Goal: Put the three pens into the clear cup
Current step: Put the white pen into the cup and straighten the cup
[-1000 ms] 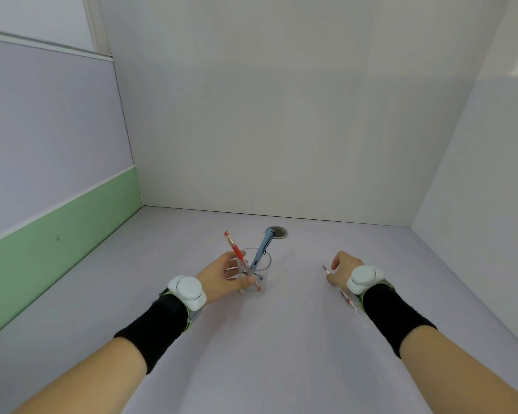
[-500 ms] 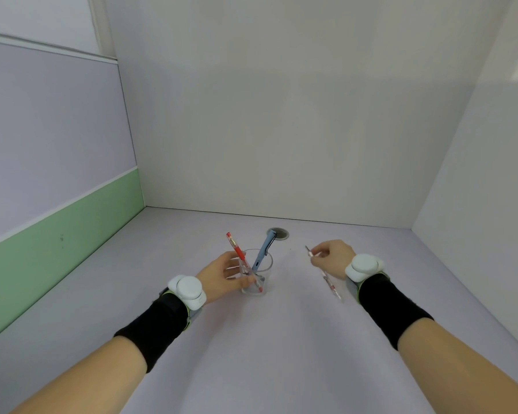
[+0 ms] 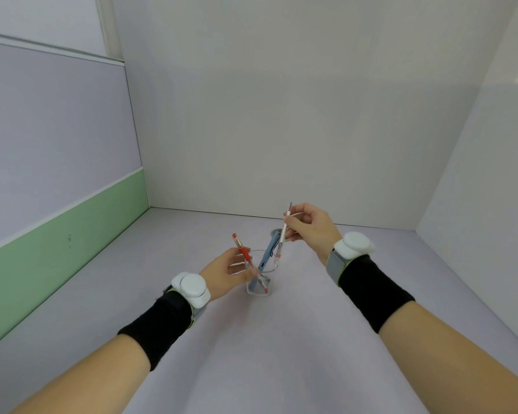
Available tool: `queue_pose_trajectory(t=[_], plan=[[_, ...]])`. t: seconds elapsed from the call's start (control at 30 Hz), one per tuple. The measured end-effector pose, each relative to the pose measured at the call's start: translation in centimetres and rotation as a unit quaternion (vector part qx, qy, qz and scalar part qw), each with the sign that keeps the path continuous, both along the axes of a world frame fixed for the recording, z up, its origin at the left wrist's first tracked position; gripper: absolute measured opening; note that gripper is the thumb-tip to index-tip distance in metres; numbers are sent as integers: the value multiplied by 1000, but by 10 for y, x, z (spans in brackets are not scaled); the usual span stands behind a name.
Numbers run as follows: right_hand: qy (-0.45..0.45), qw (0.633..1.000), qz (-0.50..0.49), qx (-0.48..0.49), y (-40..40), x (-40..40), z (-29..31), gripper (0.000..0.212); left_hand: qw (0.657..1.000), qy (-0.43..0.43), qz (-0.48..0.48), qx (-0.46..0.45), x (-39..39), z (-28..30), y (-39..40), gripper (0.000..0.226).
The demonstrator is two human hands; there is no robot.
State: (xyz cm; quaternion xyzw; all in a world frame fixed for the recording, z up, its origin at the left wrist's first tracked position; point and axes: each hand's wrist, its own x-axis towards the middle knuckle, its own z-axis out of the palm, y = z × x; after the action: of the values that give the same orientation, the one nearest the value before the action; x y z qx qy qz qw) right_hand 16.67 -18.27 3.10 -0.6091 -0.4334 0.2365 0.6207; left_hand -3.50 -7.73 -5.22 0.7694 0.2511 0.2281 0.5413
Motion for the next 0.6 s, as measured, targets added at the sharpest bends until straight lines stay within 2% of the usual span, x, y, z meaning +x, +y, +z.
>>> queue_pose_trajectory(t=[0.13,0.33,0.5,0.6], plan=[[9,1000,10,3,5,-5,-7,6,1000,-6,4,-8,0,-1,2,53],[-29,999,43,2,9,-9,-15,9,1000,4,-4,0,-1,-3,2,59],[-126,991,43,-26,13,-13,-20,16,1000,4,-2,-1,0,-4,3,60],[-190,980,25,-58,15,-16,-23,8,1000,15,0,5,0,-4,4,62]])
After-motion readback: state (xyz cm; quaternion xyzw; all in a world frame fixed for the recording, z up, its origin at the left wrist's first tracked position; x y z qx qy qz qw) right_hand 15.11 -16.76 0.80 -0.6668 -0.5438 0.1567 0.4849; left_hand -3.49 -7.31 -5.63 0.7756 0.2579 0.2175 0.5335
